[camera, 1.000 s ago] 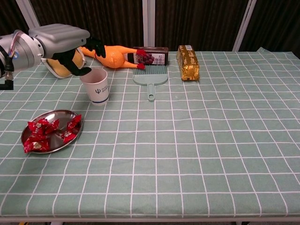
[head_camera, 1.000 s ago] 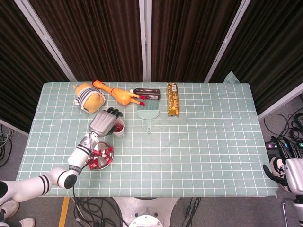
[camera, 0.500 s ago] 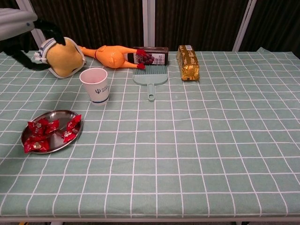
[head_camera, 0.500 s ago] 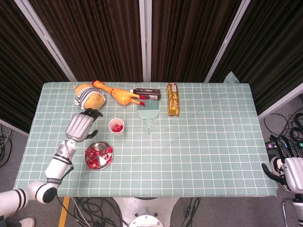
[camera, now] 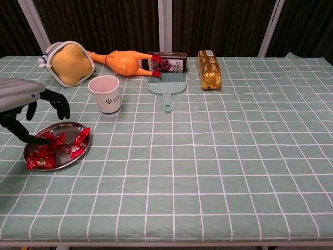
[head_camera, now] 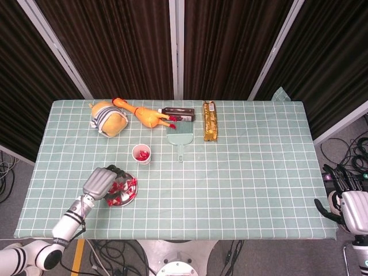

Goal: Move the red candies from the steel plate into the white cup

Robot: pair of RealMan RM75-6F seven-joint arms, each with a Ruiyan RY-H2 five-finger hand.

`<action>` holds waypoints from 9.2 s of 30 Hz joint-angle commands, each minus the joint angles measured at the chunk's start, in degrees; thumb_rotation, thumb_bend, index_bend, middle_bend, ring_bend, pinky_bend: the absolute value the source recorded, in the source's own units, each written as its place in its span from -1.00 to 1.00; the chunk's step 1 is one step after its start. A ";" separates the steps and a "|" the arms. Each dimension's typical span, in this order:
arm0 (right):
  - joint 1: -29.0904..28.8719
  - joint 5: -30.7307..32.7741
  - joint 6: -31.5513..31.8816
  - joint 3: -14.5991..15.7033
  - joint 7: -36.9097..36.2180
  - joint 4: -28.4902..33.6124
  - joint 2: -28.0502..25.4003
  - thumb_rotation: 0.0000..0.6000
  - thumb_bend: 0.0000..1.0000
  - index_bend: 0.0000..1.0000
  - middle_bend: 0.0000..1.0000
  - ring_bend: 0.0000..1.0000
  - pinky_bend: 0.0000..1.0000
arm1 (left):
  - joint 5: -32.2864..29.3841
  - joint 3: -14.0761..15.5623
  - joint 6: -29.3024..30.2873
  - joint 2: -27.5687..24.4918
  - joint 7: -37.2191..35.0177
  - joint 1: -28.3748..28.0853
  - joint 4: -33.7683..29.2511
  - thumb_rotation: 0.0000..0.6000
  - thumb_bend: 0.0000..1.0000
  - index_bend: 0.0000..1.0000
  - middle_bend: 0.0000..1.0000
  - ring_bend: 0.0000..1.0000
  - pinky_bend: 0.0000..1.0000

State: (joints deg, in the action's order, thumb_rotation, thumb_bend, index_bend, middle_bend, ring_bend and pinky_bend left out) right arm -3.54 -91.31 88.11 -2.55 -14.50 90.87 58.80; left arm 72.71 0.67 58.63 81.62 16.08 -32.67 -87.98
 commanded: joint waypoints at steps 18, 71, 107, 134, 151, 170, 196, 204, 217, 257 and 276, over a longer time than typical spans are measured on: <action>0.14 0.26 0.11 0.07 0.32 0.44 -0.41 1.00 -0.50 -1.00 -0.68 -1.00 -0.77 | -1.55 -0.01 -2.33 5.11 3.76 0.45 7.62 1.00 -0.48 0.02 -0.01 -0.19 0.28; 0.27 0.03 0.46 0.12 0.14 1.17 -0.93 1.00 -0.50 -1.00 -0.67 -1.00 -0.76 | 4.13 -8.45 -1.21 -3.86 -4.66 -2.85 -0.22 1.00 -0.24 0.27 0.25 0.20 0.69; 0.97 0.82 0.77 0.20 -1.82 -0.85 -0.67 1.00 -0.50 -1.00 -0.67 -1.00 -0.75 | -15.64 -12.33 -11.20 4.30 11.50 -17.46 9.61 1.00 -0.25 -0.23 -0.21 -0.35 0.21; -0.12 -0.58 0.48 0.04 -1.44 -0.24 -0.51 1.00 -0.50 -1.00 -0.67 -1.00 -0.74 | 7.30 2.71 3.89 -3.09 -2.72 0.36 -2.60 1.00 -0.49 -0.23 -0.24 -0.40 0.12; -0.21 -0.36 0.33 0.07 -1.09 0.17 -0.72 1.00 -0.50 -1.00 -0.67 -1.00 -0.74 | 1.07 2.47 -2.30 -1.64 6.37 0.05 -1.31 1.00 -0.51 -0.27 -0.24 -0.40 0.07; 0.04 -0.31 0.67 0.19 -0.67 0.61 -0.93 1.00 -0.50 -1.00 -0.67 -1.00 -0.74 | 0.50 2.62 -4.20 0.05 8.79 0.27 4.07 1.00 -0.51 -0.25 -0.24 -0.40 0.06; -0.28 -0.07 -0.13 0.25 -0.20 0.90 -0.80 1.00 -0.50 -1.00 -0.67 -1.00 -0.72 | 4.32 2.00 -4.25 4.64 3.40 0.55 10.98 1.00 -0.48 0.01 -0.02 -0.19 0.34; -0.20 -0.04 -0.06 0.27 -0.10 1.09 -0.98 1.00 -0.50 -1.00 -0.66 -1.00 -0.72 | 5.88 2.07 -3.85 5.26 1.16 0.83 12.17 1.00 -0.36 0.10 0.07 -0.04 0.46; -0.33 -0.04 -0.19 0.20 0.22 1.66 -1.21 1.00 -0.50 -1.00 -0.66 -1.00 -0.72 | 9.05 2.38 -2.58 5.80 -2.75 1.26 14.06 1.00 -0.19 0.23 0.24 0.12 0.62; -0.27 0.22 0.25 -0.09 -0.92 0.38 -1.26 1.00 -0.50 -1.00 -0.65 -1.00 -0.71 | -1.00 -12.94 -12.40 0.34 1.44 -14.54 8.81 1.00 -0.17 0.25 0.27 0.15 0.64; -0.35 0.79 -0.45 -0.03 -1.66 -0.30 -0.83 1.00 -0.50 -1.00 -0.65 -1.00 -0.69 | -12.38 -12.43 -15.66 3.54 8.42 -19.42 10.87 1.00 -0.18 0.04 0.16 0.04 0.50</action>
State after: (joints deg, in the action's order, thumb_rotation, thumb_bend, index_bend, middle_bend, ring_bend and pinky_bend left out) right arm -3.90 -90.54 87.66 -2.58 -16.13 90.56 57.98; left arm 61.11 -11.88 43.13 84.97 23.82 -51.66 -77.04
